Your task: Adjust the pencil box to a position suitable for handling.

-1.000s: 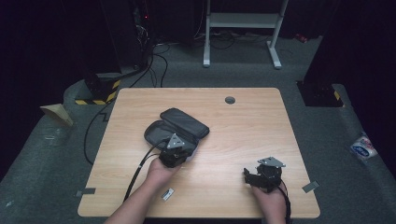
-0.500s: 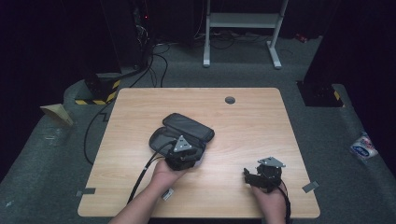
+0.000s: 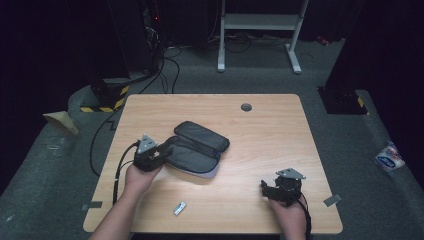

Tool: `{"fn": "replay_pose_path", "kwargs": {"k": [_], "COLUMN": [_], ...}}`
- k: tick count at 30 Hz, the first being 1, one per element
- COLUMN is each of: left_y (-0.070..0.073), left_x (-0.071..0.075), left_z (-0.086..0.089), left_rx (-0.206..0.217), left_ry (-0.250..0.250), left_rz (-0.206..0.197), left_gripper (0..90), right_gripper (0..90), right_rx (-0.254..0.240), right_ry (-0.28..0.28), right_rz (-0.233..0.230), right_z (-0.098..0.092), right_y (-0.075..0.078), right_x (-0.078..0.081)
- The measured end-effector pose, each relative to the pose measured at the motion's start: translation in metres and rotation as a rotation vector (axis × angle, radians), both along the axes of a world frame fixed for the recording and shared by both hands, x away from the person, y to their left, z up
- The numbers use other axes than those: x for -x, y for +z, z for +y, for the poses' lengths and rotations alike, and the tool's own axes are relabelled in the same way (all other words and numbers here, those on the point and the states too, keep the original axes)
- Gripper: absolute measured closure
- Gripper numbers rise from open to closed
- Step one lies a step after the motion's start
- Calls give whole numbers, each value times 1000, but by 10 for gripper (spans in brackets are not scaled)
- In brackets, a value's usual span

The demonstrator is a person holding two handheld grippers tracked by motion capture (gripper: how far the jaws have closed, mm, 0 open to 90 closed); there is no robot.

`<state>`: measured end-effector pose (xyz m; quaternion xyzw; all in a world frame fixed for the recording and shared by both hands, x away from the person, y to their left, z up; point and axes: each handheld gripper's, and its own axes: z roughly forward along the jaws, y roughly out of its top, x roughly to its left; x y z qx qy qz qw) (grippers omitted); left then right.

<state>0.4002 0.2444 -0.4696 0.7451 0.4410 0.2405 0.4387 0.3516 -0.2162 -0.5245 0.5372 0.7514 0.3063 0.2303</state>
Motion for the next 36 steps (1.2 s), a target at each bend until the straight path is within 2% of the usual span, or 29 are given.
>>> {"fn": "replay_pose_path", "kwargs": {"k": [4, 12, 13, 16, 18, 25, 36], "left_y": [-9, -26, -27, -30, -31, -34, -32], "left_x": [-5, -20, -20, -17, -15, -6, 11], "left_z": [13, 17, 17, 17, 17, 9, -16], "left_rx": [9, 49, 50, 74, 75, 66, 54], "left_ry": [39, 68, 65, 47, 40, 4, -88], "left_rz": [37, 107, 112, 121, 127, 127, 131], "left_gripper": [652, 639, 685, 719, 725, 730, 698], "right_gripper": [135, 135, 135, 152, 153, 154, 168], "right_rx": [0, 0, 0, -3, -3, -3, -6], "right_ry": [-1, 0, 0, 4, 2, 1, -1], "right_rz": [0, 0, 0, -2, -3, -3, -4], "right_z": [0, 0, 0, 0, -1, 0, -1], "right_y": [0, 0, 0, 0, 0, 0, 0], "right_x": [0, 0, 0, 0, 0, 0, 1]}}
